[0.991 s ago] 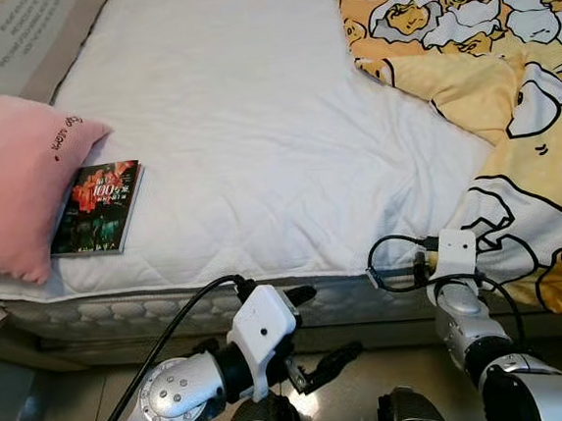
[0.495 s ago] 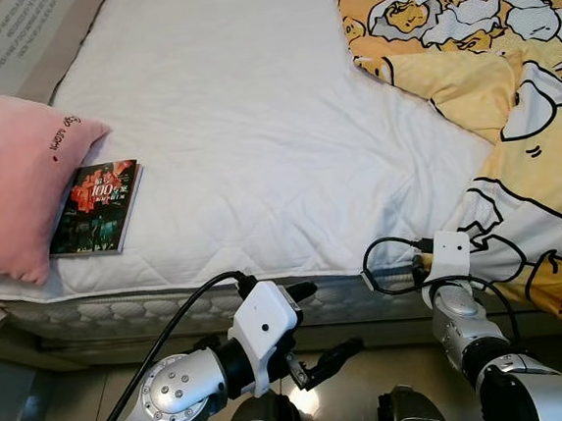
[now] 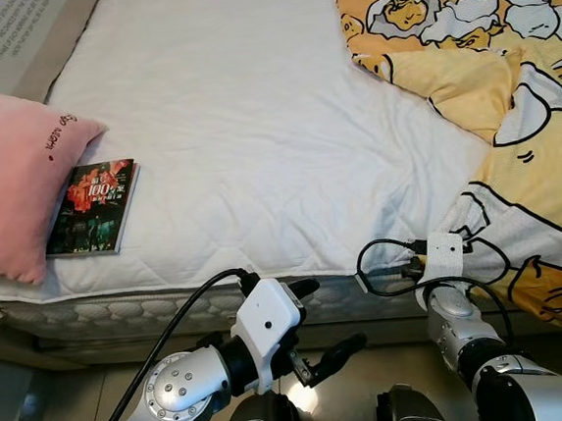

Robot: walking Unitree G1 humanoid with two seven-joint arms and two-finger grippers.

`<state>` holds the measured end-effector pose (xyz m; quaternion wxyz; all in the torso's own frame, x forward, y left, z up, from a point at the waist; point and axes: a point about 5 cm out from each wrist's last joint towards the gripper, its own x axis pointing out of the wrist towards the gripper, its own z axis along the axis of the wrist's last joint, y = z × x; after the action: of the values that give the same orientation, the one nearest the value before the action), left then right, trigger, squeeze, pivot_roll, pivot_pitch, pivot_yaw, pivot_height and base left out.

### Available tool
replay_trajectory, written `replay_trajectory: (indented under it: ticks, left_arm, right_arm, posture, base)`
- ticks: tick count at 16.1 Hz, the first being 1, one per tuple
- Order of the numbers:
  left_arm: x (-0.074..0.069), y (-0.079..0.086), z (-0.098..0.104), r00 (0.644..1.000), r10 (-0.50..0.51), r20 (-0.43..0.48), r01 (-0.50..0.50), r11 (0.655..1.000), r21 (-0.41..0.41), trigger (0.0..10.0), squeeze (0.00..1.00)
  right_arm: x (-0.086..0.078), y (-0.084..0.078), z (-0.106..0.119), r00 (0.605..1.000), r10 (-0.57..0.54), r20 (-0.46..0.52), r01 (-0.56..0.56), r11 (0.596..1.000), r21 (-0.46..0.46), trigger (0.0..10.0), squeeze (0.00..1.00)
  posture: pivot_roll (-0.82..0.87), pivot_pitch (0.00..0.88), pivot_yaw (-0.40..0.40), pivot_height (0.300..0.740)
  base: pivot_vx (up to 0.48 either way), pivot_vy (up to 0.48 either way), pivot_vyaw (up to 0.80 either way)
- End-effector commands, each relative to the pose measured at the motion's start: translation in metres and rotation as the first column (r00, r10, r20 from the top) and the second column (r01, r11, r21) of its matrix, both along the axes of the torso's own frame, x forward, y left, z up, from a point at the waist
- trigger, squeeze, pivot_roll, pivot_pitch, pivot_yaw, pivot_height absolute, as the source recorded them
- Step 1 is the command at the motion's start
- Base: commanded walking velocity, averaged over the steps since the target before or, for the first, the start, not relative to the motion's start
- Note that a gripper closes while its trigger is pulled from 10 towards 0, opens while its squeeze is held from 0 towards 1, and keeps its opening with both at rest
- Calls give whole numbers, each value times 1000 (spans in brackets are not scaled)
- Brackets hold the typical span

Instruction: Clean up the room

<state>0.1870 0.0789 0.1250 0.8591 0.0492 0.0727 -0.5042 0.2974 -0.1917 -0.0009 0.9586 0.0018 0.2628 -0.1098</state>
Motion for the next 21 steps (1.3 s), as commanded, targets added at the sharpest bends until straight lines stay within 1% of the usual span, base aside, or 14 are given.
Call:
replay_trajectory:
  ticks: [1,5,8,9,11,12,14,15,16,17,18,19,20,21]
  left_arm:
    - [-2,1,-2,1000,3,-6,-3,1000,14,10000,0]
    - [-1,1,-2,1000,7,-3,-7,1000,14,10000,0]
    - [-1,1,-3,1000,8,-4,-8,1000,15,10000,0]
    - [-1,1,-3,1000,8,-5,-8,1000,15,10000,0]
    - [-1,-1,-4,1000,3,-5,-3,1000,14,10000,0]
    - [-1,-2,-4,1000,-2,-5,2,1000,13,10000,0]
    - [-1,-3,-4,1000,-5,-4,5,1000,11,10000,0]
    - [-1,-3,-4,1000,-5,-4,5,1000,11,10000,0]
    - [-1,-4,-4,1000,-6,-5,6,1000,10,10000,0]
    - [-2,-4,-4,1000,-6,-6,6,1000,9,10000,0]
    - [-2,-4,-4,1000,-6,-6,6,1000,9,10000,0]
    - [-2,-3,-4,1000,-6,-7,6,1000,8,10000,0]
    - [-2,-3,-4,1000,-5,-7,5,1000,8,10000,0]
    - [-2,-3,-4,1000,-5,-7,5,1000,8,10000,0]
  right_arm:
    - [-2,12,-5,999,29,-33,-27,999,40,0,0]
    - [-4,25,-8,996,89,-28,-87,994,70,0,0]
    - [-19,41,-22,980,190,-59,-184,978,102,0,0]
    - [-22,44,-24,975,211,-65,-204,973,105,0,0]
    - [-42,56,-40,946,303,-112,-289,949,123,0,0]
    - [-57,60,-50,925,349,-151,-333,935,122,0,0]
    - [-74,64,-60,886,421,-193,-406,907,113,0,0]
    - [-77,66,-62,876,439,-202,-424,899,114,0,0]
    - [-91,68,-70,837,493,-237,-478,870,120,0,0]
    - [-102,68,-75,801,537,-265,-525,843,120,0,0]
    - [-108,68,-79,779,558,-285,-548,827,121,0,0]
    - [-124,64,-86,736,590,-333,-588,800,118,0,0]
    - [-129,60,-88,725,591,-353,-595,796,110,0,0]
    - [-129,60,-88,725,591,-353,-595,796,110,0,0]
  posture:
    - [134,189,133,704]
    - [132,185,130,704]
    - [127,184,128,704]
    - [127,184,128,704]
    - [117,185,128,704]
    - [113,185,129,704]
    - [112,185,129,704]
    - [112,185,129,704]
    - [113,185,129,704]
    - [113,185,128,704]
    - [113,185,128,704]
    - [112,185,128,704]
    - [111,185,127,704]
    - [111,185,127,704]
  base:
    - [0,0,0]
    - [0,0,0]
    - [0,0,0]
    - [0,0,0]
    - [0,0,0]
    - [0,0,0]
    - [0,0,0]
    - [0,0,0]
    - [0,0,0]
    - [0,0,0]
    - [0,0,0]
    - [0,0,0]
    - [0,0,0]
    - [0,0,0]
